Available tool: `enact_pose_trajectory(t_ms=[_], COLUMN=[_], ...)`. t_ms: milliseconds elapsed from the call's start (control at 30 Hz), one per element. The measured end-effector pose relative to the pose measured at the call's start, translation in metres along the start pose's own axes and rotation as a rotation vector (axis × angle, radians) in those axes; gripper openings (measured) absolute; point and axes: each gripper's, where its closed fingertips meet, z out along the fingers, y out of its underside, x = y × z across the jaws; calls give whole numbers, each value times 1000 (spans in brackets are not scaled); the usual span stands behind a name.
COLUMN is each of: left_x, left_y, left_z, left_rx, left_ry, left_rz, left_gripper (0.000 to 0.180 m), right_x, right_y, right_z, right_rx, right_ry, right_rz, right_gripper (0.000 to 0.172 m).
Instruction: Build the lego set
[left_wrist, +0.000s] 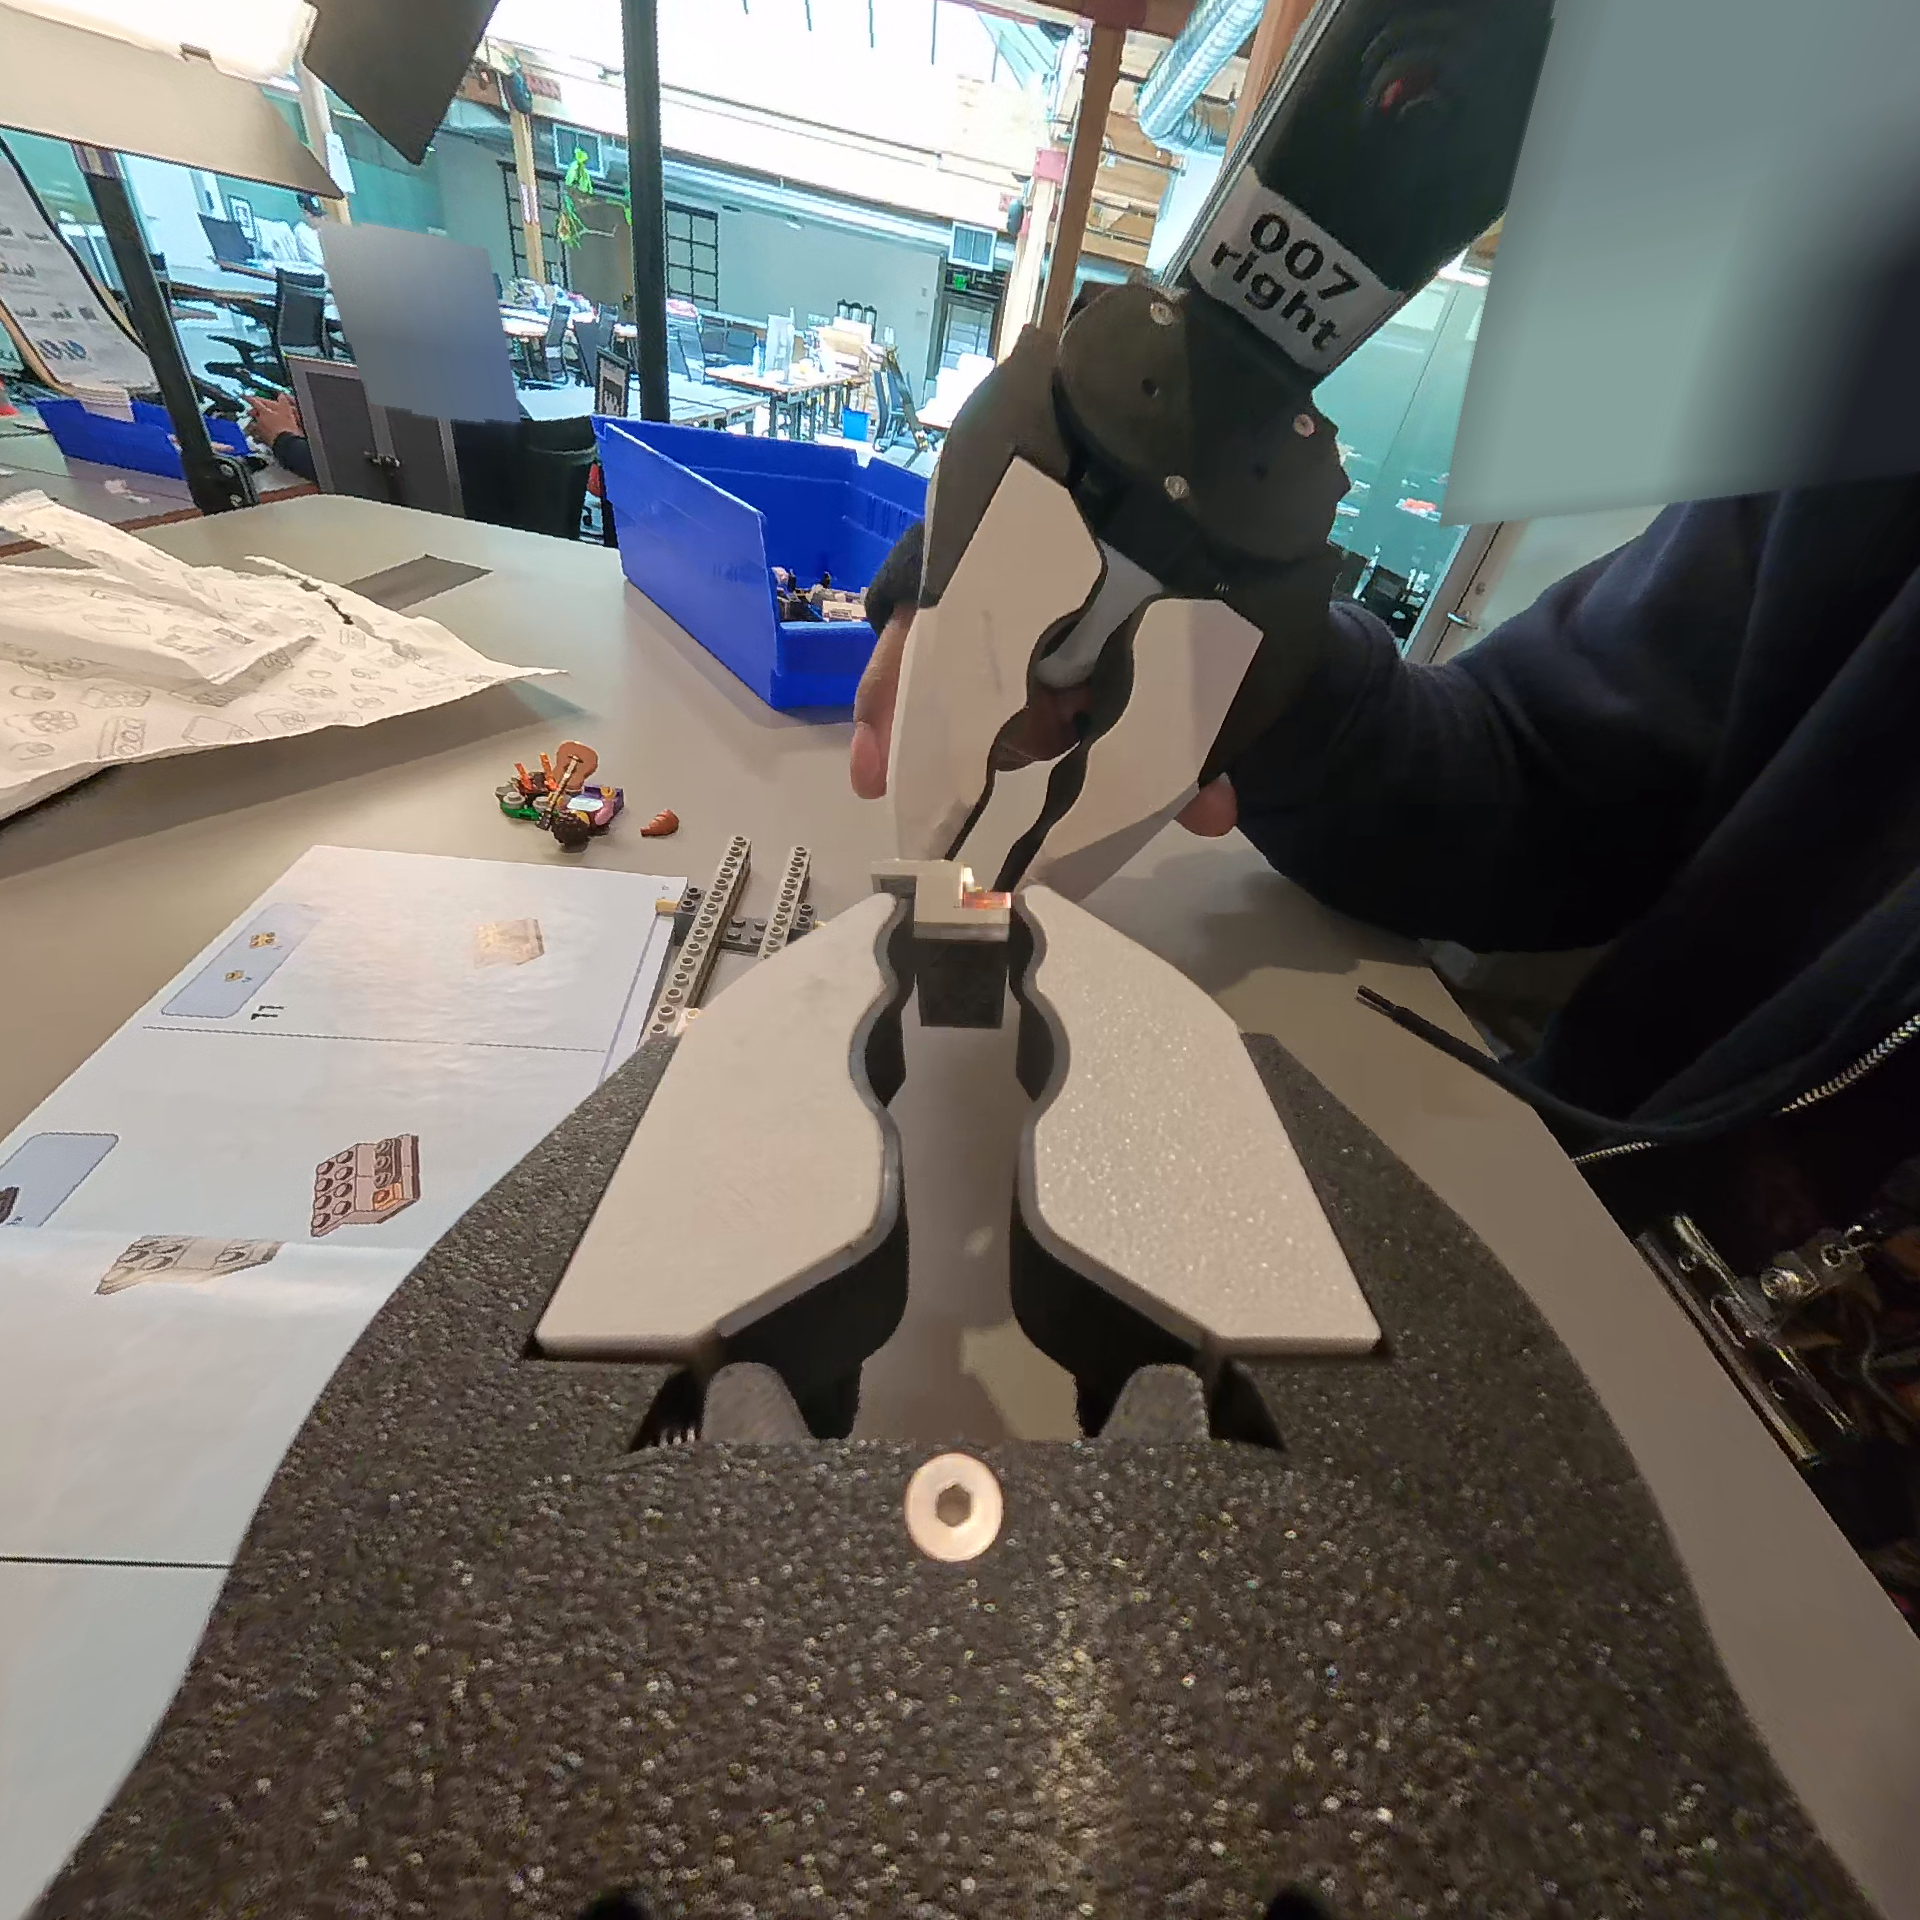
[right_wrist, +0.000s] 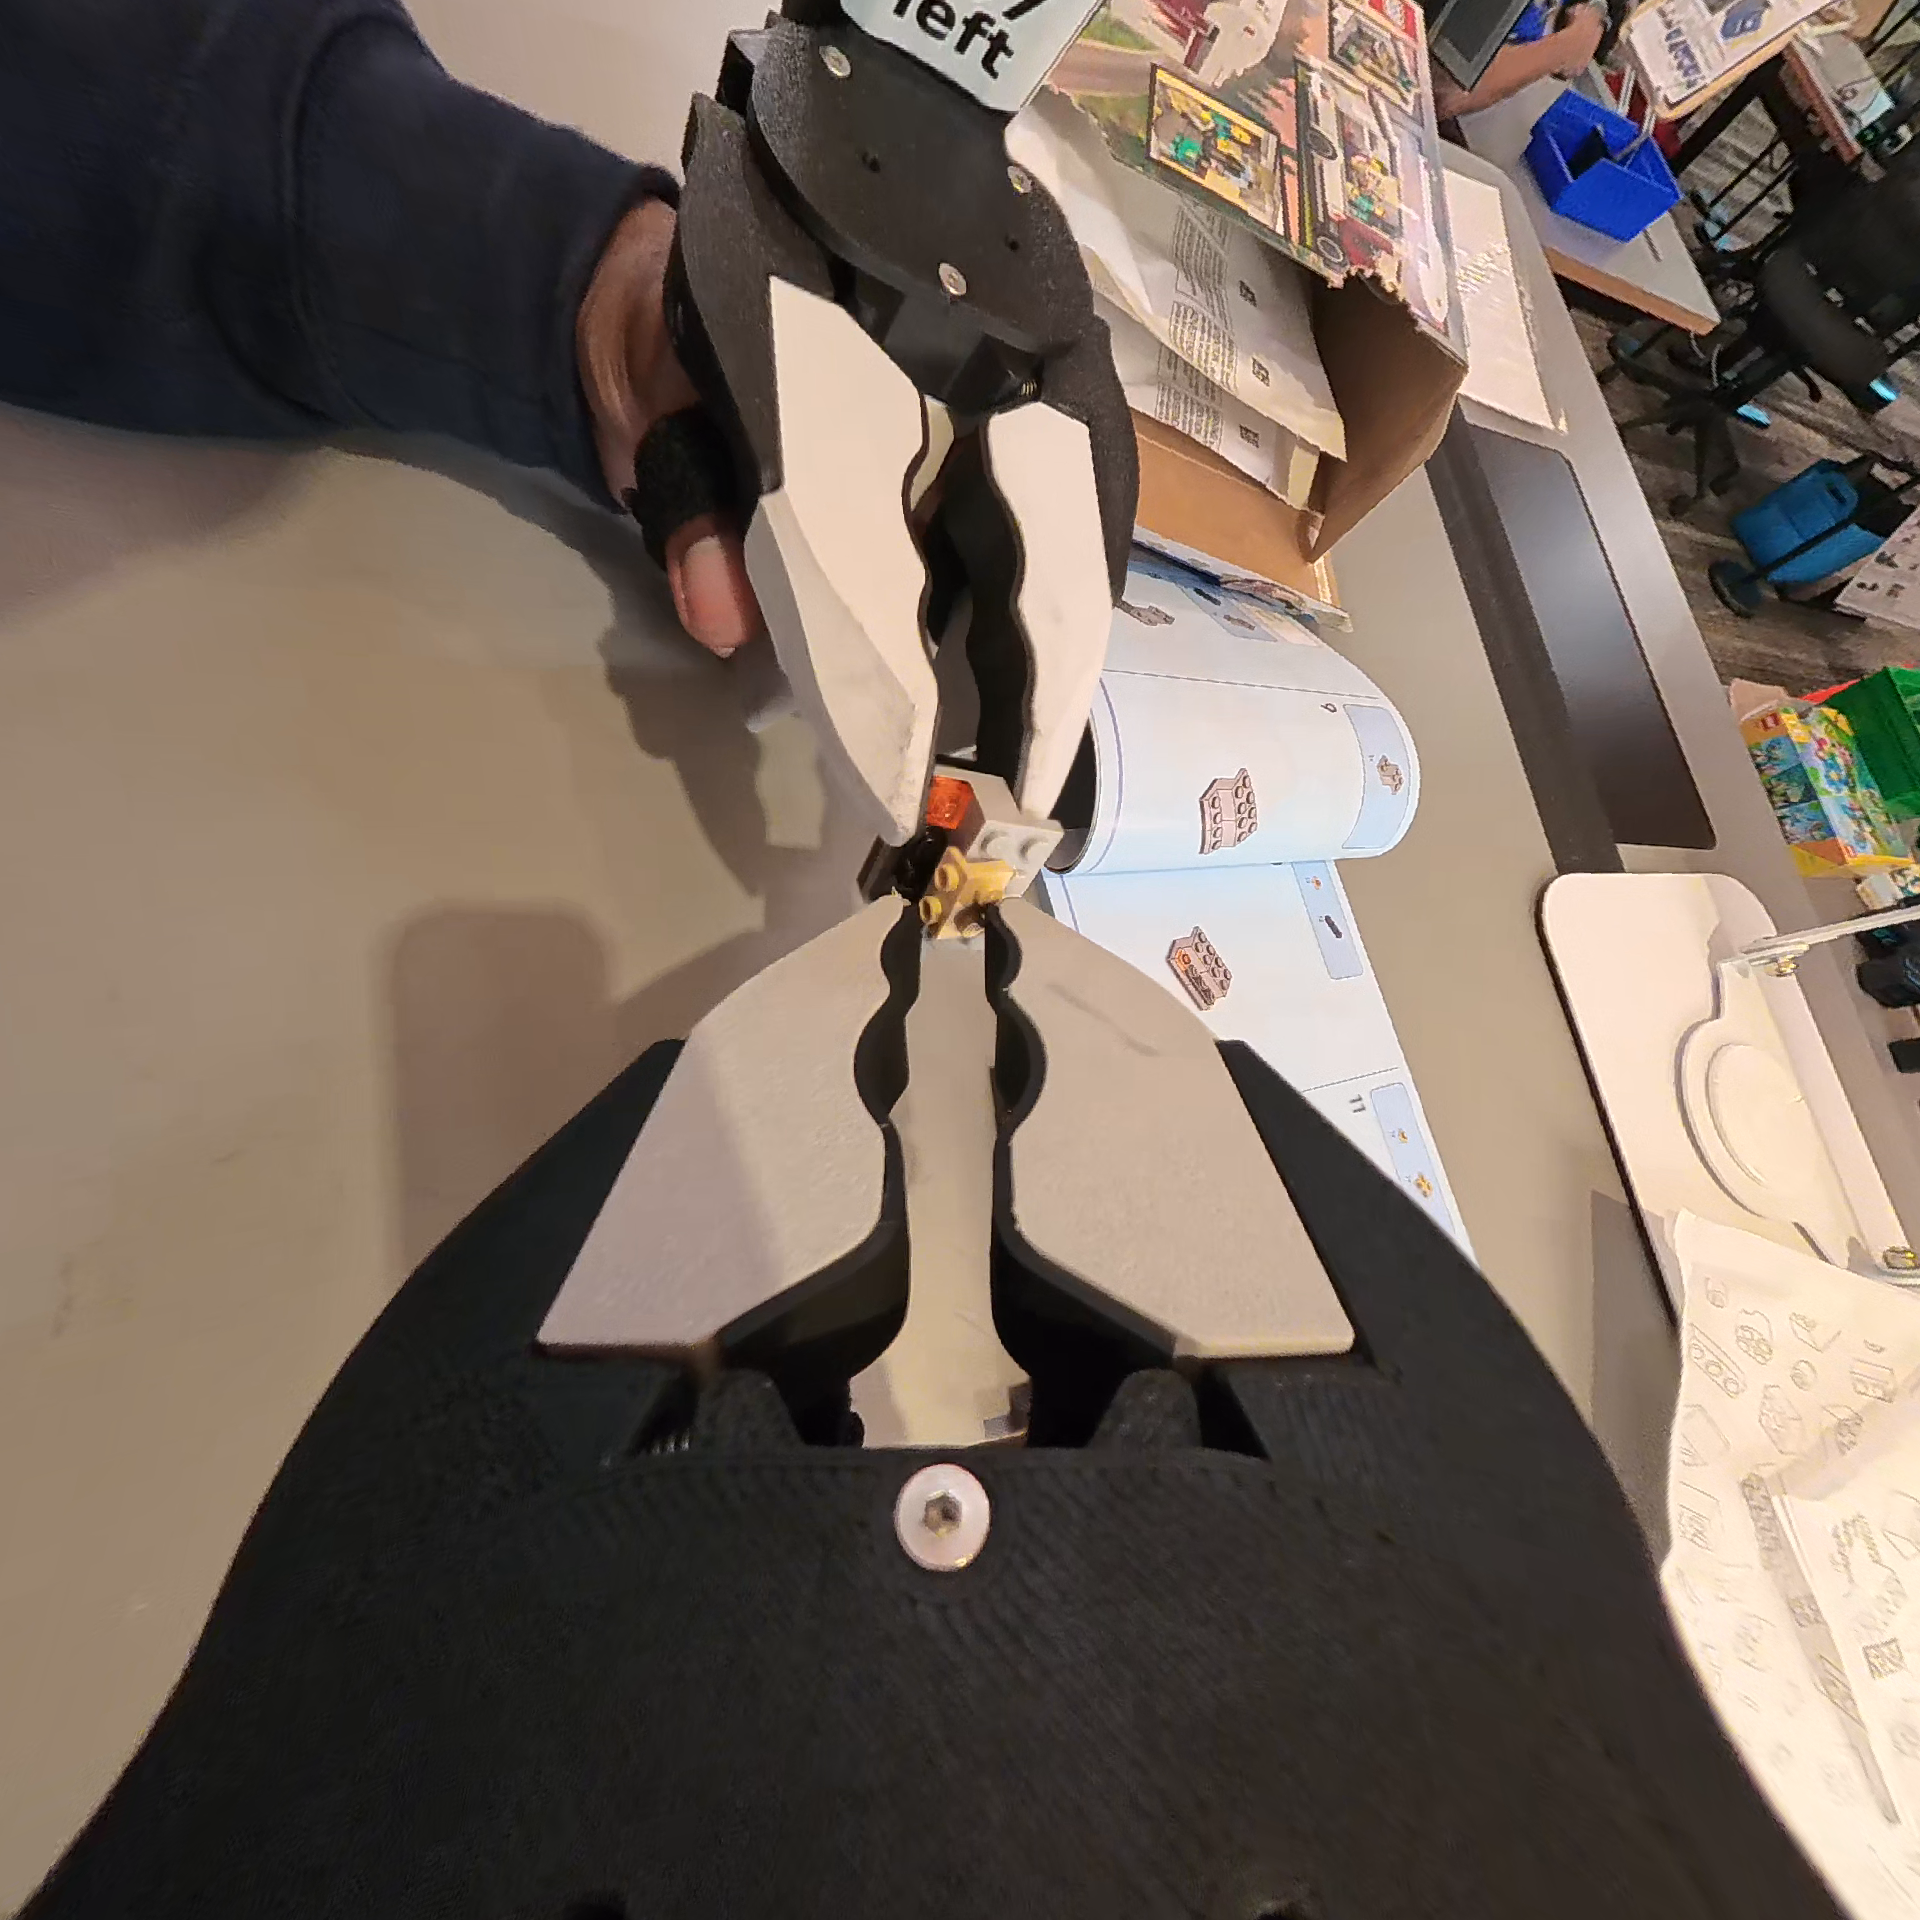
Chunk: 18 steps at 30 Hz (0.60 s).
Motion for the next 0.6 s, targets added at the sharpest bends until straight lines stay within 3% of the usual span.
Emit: enact_pose_trajectory(t_ms=[600], left_x=[-27], left_y=[-20], left_z=[-4], left_rx=[170], left_ry=[-187], left_rz=[-89], left_gripper=[16], right_x=[27], right_y=[-5], right_z=[10], right_rx=[40], right_ry=[171], right_rz=[232], right_gripper=[12])
